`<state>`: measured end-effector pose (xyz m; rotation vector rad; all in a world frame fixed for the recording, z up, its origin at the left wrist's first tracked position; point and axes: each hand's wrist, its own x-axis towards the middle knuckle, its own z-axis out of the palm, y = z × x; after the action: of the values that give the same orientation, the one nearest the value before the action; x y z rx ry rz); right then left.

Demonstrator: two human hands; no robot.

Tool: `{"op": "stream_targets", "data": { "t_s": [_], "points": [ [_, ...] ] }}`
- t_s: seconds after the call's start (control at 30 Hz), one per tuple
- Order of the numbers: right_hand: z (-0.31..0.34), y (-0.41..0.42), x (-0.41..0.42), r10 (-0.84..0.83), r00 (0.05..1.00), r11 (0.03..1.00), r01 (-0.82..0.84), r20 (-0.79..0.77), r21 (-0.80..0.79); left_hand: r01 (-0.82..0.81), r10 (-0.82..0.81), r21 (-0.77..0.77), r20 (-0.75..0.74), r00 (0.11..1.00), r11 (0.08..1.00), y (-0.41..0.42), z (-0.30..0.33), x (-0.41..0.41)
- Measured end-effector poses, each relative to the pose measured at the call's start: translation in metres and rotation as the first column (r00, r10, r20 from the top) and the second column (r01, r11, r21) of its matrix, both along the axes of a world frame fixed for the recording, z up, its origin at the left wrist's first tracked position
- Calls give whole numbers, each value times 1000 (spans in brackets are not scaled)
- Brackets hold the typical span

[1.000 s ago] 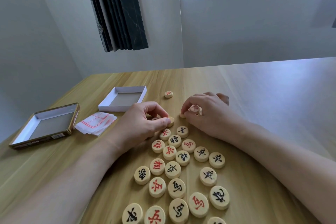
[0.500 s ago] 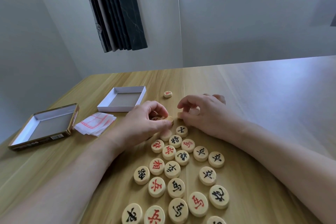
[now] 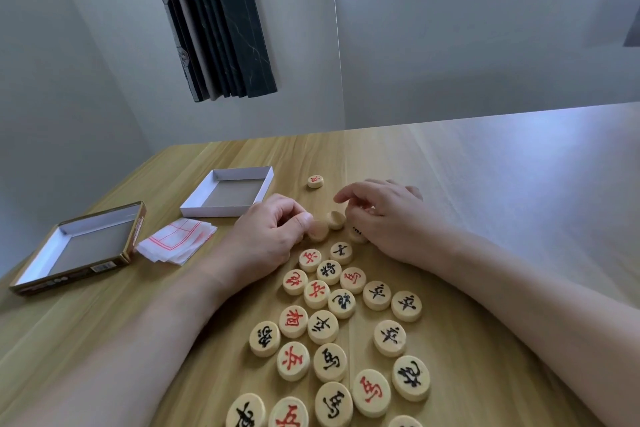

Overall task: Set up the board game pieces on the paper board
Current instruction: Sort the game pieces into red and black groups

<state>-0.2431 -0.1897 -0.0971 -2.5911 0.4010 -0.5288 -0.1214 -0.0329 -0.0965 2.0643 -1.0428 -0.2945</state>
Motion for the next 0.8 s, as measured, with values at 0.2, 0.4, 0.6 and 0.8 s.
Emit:
{"op": "stream_targets", "data": {
  "t_s": [0.2, 0.4, 0.6, 0.8],
  "points": [
    [-1, 0, 0, 13, 999, 999, -14, -33, -42, -40, 20, -99, -203, 979, 994, 2, 2, -4],
    [0, -1, -1, -8, 999, 999, 6, -42, -40, -138, 127, -129, -91, 988, 982, 3, 3, -1],
    [-2, -3, 2, -16, 999, 1000, 15, -28, -27, -185, 176, -142, -74, 982, 972, 2, 2, 2],
    [-5, -4, 3, -14, 1000, 999, 13, -20, -33, -149, 140, -128, -71, 988, 981, 3, 2, 1]
  ]
}}
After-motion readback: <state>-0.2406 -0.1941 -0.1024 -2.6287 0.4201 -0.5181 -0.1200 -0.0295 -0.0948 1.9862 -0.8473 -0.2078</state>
